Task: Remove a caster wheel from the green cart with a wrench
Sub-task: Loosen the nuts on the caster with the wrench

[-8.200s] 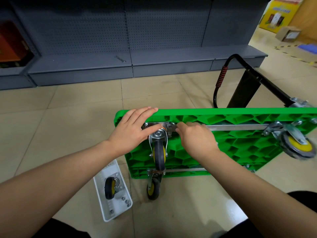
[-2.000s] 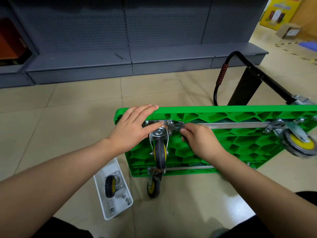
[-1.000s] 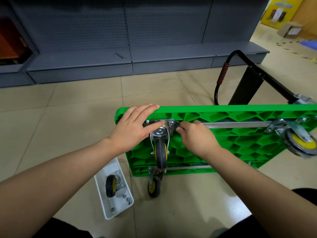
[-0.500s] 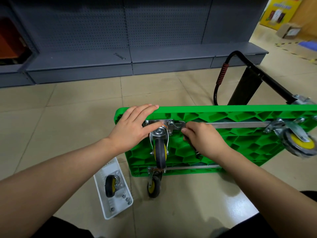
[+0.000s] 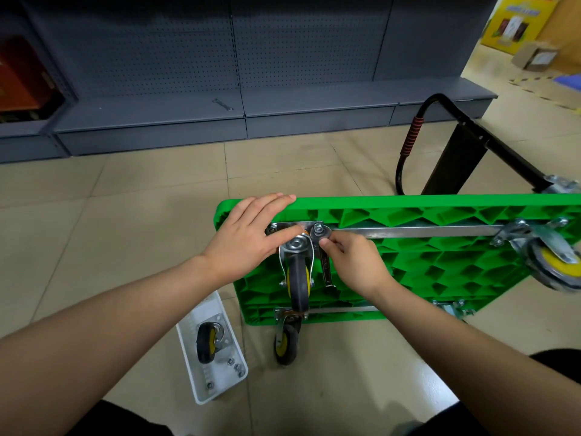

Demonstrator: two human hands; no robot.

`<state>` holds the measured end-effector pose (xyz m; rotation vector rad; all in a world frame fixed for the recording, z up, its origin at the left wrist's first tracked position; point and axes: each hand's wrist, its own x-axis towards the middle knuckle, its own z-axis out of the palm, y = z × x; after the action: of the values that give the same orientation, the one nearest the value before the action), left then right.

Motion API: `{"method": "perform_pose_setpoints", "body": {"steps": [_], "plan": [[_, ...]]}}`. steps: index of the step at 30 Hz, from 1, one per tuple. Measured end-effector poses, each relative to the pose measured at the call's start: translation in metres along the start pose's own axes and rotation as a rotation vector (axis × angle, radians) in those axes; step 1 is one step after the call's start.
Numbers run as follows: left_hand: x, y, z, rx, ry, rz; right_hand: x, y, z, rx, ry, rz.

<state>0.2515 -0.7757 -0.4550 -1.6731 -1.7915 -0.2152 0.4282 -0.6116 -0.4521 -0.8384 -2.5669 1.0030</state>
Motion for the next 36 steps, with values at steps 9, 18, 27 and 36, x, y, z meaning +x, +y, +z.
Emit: {"method": "perform_pose_setpoints", "body": {"steps": [9, 18, 27, 36], "plan": [[0.0, 0.0, 0.001, 0.003, 0.006, 0.0, 0.003, 0.003, -0.001, -0.157, 0.058, -0.136], [0.0, -0.001, 0.001, 0.017, 0.002, 0.008, 0.003, -0.008, -0.031, -0.704, 0.215, -0.479], [0.0, -0.001, 0.0, 0.005, -0.01, 0.004, -0.008, 0.008, -0.029, -0.189, 0.027, -0.225], [0.0, 0.0, -0.001, 0.004, -0.008, -0.003, -0.003, 0.001, -0.003, 0.004, -0.004, -0.011]]}}
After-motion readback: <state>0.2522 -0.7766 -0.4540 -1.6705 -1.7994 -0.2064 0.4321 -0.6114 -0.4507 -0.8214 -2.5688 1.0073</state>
